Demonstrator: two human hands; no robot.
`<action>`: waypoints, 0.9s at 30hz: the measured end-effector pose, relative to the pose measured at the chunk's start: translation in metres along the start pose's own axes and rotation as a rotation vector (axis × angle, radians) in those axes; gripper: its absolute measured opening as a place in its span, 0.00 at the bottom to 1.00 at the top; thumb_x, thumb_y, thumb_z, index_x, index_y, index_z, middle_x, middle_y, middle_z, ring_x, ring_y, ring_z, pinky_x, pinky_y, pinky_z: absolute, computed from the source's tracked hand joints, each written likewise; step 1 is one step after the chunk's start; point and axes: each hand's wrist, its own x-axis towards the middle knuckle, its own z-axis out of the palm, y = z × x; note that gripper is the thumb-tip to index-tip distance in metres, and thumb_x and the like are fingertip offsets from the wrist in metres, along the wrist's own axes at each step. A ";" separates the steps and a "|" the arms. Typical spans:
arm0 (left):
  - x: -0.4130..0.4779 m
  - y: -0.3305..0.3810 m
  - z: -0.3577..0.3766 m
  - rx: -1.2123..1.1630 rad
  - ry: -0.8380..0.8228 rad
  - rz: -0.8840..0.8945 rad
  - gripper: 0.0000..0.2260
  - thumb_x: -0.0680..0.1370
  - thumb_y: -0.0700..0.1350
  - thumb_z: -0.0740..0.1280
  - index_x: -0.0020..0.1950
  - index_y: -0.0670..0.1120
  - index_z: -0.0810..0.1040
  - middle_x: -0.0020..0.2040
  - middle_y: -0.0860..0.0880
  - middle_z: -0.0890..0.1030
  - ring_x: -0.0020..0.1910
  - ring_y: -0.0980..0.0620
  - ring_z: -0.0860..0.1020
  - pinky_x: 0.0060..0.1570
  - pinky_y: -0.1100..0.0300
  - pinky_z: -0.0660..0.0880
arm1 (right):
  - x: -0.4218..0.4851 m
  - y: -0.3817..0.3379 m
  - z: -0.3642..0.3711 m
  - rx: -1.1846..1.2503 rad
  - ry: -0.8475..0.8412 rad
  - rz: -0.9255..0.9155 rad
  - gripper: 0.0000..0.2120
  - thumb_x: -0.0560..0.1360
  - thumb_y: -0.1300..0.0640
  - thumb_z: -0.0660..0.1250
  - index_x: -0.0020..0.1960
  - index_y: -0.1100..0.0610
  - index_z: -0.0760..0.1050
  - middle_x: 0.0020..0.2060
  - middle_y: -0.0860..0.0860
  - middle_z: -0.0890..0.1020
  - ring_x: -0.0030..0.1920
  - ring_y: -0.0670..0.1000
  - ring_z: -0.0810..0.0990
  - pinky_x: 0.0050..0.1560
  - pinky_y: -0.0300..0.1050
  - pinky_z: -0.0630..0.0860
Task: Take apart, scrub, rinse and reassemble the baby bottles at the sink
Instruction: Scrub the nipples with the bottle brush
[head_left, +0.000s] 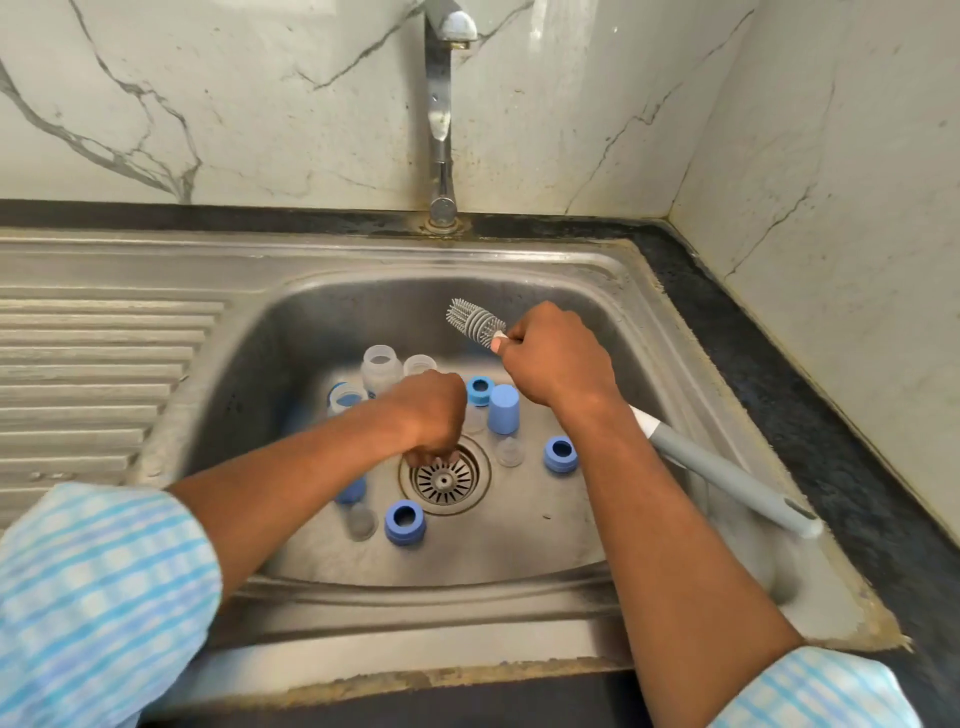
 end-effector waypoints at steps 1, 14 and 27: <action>-0.010 -0.010 -0.006 0.050 0.004 -0.015 0.10 0.73 0.39 0.74 0.53 0.38 0.81 0.34 0.43 0.82 0.35 0.45 0.84 0.38 0.52 0.83 | -0.001 -0.001 0.000 -0.006 -0.016 -0.005 0.11 0.78 0.49 0.66 0.42 0.56 0.75 0.36 0.53 0.77 0.38 0.58 0.74 0.39 0.46 0.67; -0.050 -0.053 0.029 0.260 -0.196 -0.080 0.12 0.75 0.42 0.74 0.53 0.42 0.74 0.40 0.46 0.77 0.34 0.48 0.80 0.33 0.58 0.78 | -0.008 -0.010 -0.002 -0.030 -0.100 -0.033 0.20 0.78 0.48 0.67 0.30 0.52 0.67 0.28 0.49 0.71 0.30 0.52 0.69 0.29 0.43 0.61; -0.078 -0.085 -0.024 -1.408 0.359 -0.032 0.02 0.79 0.37 0.68 0.49 0.42 0.80 0.38 0.44 0.80 0.34 0.52 0.79 0.36 0.57 0.82 | -0.017 -0.018 -0.009 0.006 -0.105 -0.168 0.17 0.79 0.47 0.66 0.33 0.52 0.75 0.24 0.47 0.72 0.26 0.49 0.69 0.30 0.43 0.65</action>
